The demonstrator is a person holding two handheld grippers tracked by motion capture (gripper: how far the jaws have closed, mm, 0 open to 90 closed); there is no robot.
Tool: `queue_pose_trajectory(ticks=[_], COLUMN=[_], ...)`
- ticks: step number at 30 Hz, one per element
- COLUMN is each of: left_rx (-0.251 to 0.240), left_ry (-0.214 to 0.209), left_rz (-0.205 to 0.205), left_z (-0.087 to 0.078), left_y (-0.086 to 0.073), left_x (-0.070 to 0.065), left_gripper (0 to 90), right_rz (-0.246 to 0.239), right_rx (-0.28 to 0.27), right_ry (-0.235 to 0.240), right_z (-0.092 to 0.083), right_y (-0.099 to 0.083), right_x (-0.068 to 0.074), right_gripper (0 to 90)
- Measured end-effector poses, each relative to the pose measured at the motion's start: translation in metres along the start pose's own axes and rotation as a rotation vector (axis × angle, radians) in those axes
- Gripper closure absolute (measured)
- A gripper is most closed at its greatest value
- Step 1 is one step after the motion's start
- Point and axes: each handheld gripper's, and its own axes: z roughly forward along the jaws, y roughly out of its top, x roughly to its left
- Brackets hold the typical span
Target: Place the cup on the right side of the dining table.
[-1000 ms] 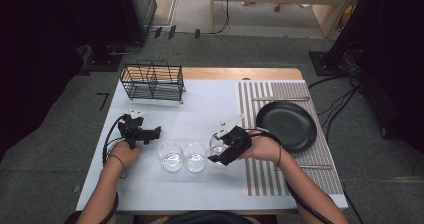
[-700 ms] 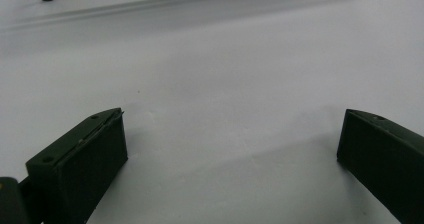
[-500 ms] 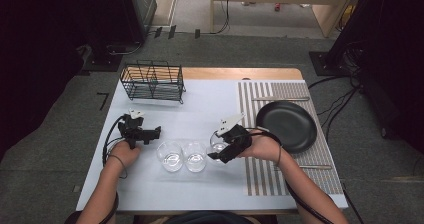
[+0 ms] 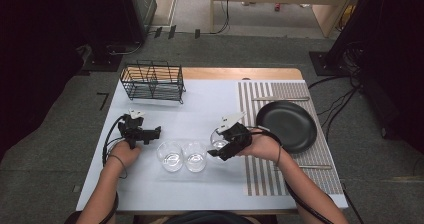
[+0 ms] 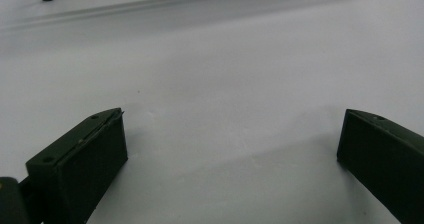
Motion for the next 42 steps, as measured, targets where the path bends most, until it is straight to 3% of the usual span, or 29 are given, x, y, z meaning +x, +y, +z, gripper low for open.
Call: queue_pose_trajectory(ticks=[42], left_rx=[-0.003], left_ry=[0.001], left_rz=[0.000], left_z=[0.000], left_y=[0.000], left_x=[0.000], left_gripper=[0.0], right_rz=[0.069], right_rx=[0.005], right_ry=[-0.097], right_z=[0.004], right_y=[0.004], right_x=[-0.012], right_gripper=[19.3])
